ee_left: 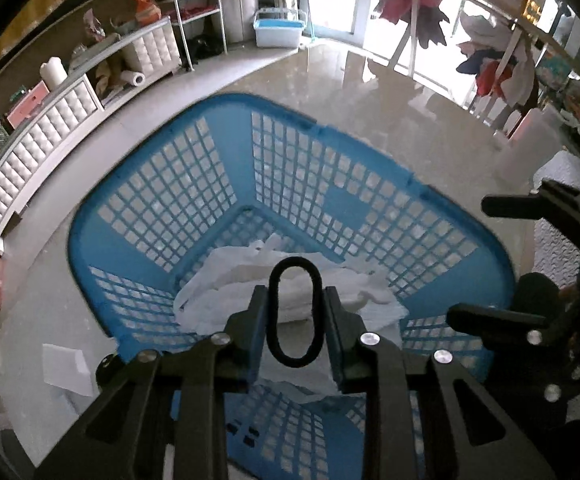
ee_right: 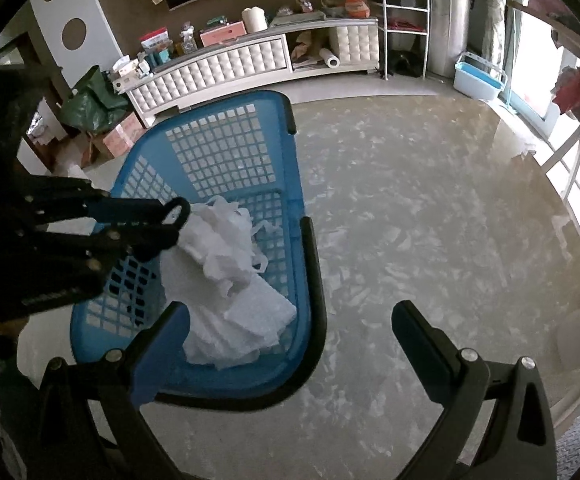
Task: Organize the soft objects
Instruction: 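Carry the black ring with the left gripper into the basket and release it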
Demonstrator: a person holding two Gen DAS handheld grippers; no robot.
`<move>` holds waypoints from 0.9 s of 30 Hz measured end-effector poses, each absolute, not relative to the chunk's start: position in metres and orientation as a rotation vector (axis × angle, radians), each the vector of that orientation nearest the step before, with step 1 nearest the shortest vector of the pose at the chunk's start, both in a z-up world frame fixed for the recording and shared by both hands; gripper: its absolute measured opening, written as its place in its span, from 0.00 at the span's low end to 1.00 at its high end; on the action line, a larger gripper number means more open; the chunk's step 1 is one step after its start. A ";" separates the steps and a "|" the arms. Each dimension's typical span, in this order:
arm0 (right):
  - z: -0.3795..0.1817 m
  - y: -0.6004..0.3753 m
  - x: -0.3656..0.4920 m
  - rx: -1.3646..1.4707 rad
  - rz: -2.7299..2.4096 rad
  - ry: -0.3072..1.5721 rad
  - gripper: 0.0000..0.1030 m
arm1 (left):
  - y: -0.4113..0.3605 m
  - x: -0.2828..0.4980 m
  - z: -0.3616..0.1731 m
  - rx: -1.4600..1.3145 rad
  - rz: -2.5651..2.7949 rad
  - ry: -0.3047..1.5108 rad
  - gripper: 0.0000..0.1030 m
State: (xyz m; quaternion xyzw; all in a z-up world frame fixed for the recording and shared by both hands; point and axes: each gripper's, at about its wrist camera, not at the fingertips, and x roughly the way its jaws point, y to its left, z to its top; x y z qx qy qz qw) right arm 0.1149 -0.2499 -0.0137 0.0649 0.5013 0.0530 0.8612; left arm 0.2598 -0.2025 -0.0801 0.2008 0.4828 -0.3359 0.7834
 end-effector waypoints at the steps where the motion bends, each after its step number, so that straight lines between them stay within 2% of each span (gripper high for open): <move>1: -0.014 -0.250 0.117 0.135 0.114 1.056 0.98 | -0.204 0.263 -0.084 0.436 -0.725 1.051 0.24; 13: -0.021 -0.253 0.121 0.129 0.125 1.086 0.98 | -0.217 0.274 -0.116 0.513 -0.718 1.131 0.24; 19: -0.020 -0.256 0.120 0.134 0.123 1.090 0.98 | -0.219 0.273 -0.115 0.511 -0.716 1.128 0.25; 22: -0.020 -0.254 0.121 0.134 0.123 1.090 0.98 | -0.221 0.276 -0.118 0.520 -0.708 1.123 0.36; 27: -0.016 -0.253 0.119 0.125 0.118 1.090 0.98 | -0.220 0.272 -0.111 0.540 -0.698 1.081 0.63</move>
